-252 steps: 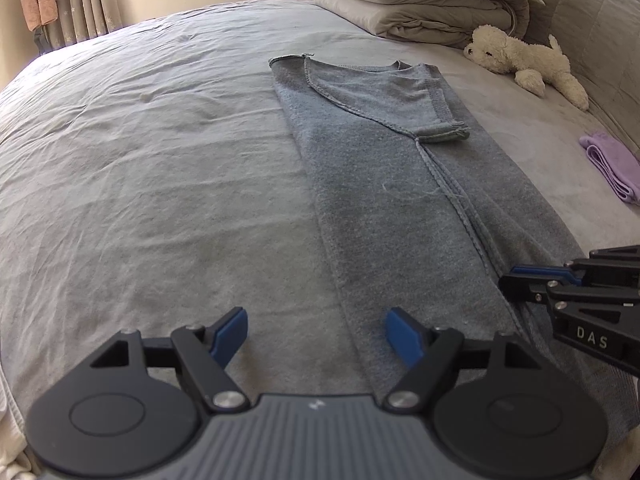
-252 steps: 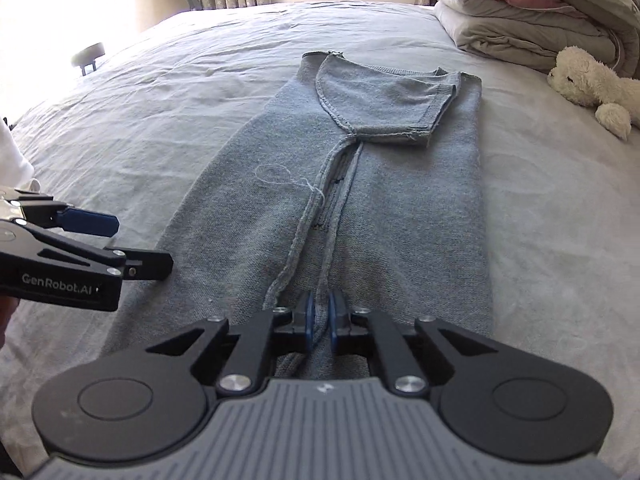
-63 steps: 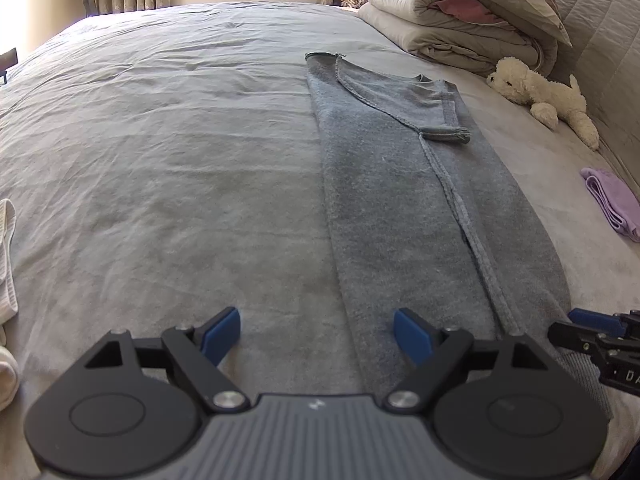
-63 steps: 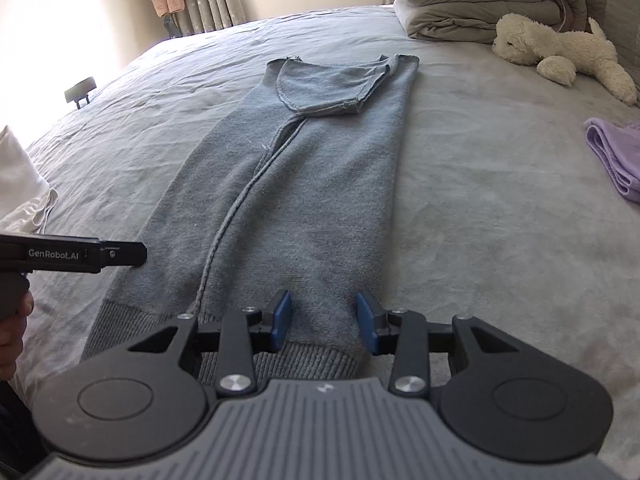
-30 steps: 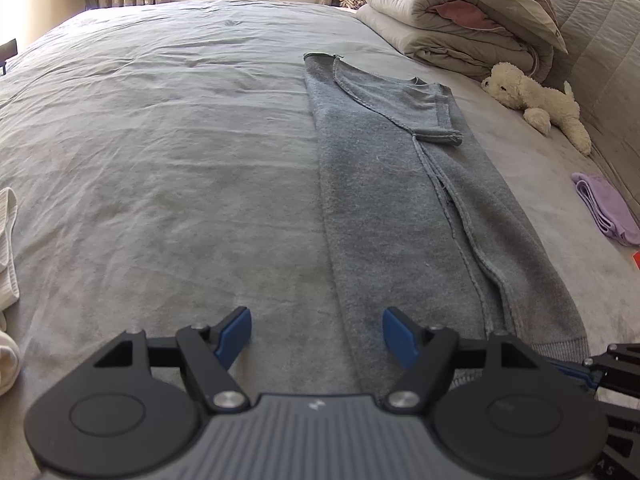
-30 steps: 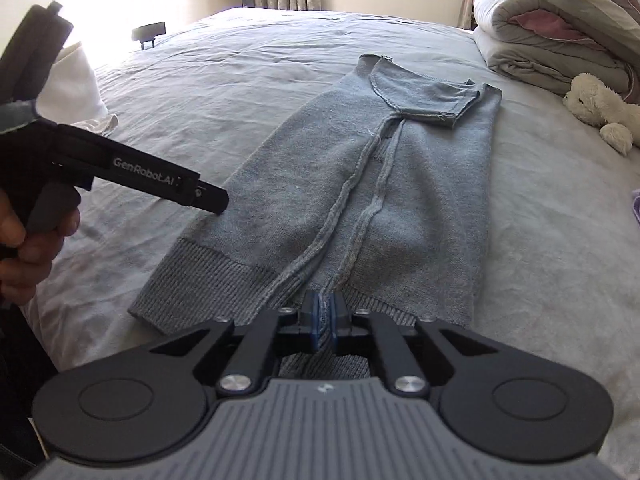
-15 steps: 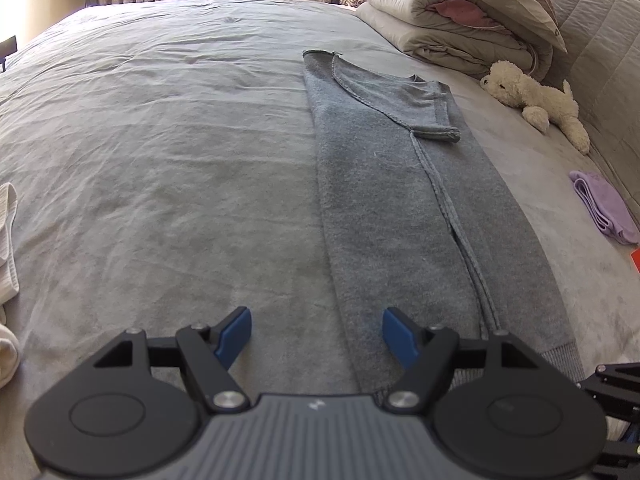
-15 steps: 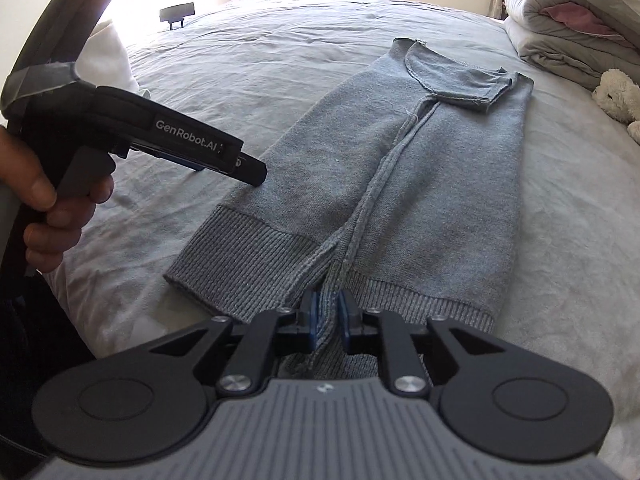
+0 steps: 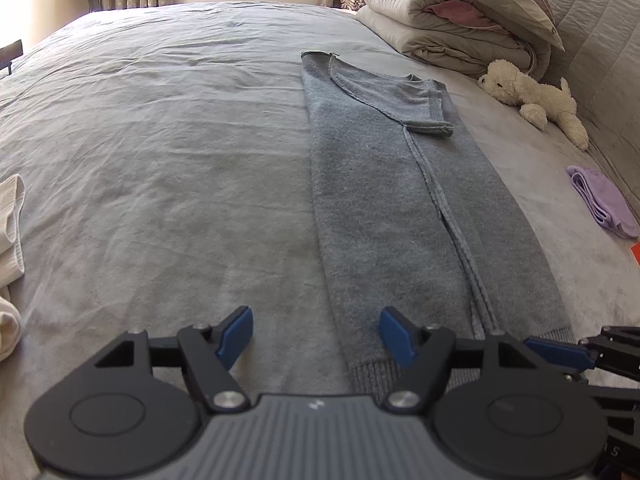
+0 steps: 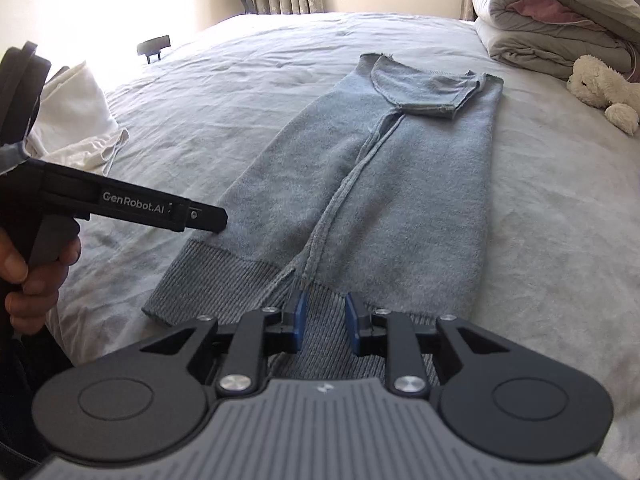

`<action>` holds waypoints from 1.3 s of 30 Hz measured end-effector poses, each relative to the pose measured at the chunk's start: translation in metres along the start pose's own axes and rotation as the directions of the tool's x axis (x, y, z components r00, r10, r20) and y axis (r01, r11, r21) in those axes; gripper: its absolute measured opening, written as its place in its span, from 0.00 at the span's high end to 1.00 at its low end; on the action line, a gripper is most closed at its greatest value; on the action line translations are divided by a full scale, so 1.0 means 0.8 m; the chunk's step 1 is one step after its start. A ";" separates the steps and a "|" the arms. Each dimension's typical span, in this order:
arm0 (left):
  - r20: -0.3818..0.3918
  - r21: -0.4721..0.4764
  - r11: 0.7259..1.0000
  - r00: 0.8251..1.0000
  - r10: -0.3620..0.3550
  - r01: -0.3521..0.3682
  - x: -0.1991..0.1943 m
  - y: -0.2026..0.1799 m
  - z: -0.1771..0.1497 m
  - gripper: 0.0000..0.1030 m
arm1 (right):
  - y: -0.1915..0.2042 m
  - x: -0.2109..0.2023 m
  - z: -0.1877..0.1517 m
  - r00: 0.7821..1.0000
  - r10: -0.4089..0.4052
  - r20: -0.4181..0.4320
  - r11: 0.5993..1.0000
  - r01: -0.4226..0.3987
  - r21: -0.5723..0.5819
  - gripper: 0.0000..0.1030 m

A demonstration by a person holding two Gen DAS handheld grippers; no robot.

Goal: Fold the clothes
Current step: 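Withdraw the open right gripper from the straightened hem, then move both open grippers to the ribbed hem of the grey strip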

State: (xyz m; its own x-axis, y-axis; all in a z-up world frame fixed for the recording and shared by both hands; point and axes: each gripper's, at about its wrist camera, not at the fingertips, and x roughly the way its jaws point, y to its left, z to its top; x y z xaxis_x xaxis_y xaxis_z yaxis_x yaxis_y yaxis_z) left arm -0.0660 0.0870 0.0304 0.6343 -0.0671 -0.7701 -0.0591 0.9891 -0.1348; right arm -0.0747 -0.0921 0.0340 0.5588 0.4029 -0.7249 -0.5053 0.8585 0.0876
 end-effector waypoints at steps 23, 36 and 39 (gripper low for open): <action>0.068 0.019 0.998 0.996 0.051 -0.053 -0.049 -0.018 -0.076 0.31 | 0.004 -0.034 -0.050 1.000 0.018 -0.005 1.000 -0.018 -0.020 0.74; 0.124 0.119 0.991 0.991 0.047 -0.061 -0.079 -0.036 -0.092 0.30 | -0.010 -0.063 -0.051 0.994 0.028 0.106 0.998 -0.035 0.061 0.72; 0.127 0.103 0.992 0.990 0.059 -0.072 -0.073 -0.032 -0.084 0.28 | -0.013 -0.061 -0.050 0.994 0.013 0.112 0.997 -0.022 0.080 0.70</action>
State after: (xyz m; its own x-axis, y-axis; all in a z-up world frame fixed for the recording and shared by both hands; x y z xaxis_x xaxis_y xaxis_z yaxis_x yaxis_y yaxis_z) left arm -0.1536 0.0568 0.0369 0.7224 0.0081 -0.6914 -0.0247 0.9996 -0.0141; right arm -0.1230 -0.1337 0.0413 0.6226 0.4468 -0.6425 -0.4631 0.8722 0.1577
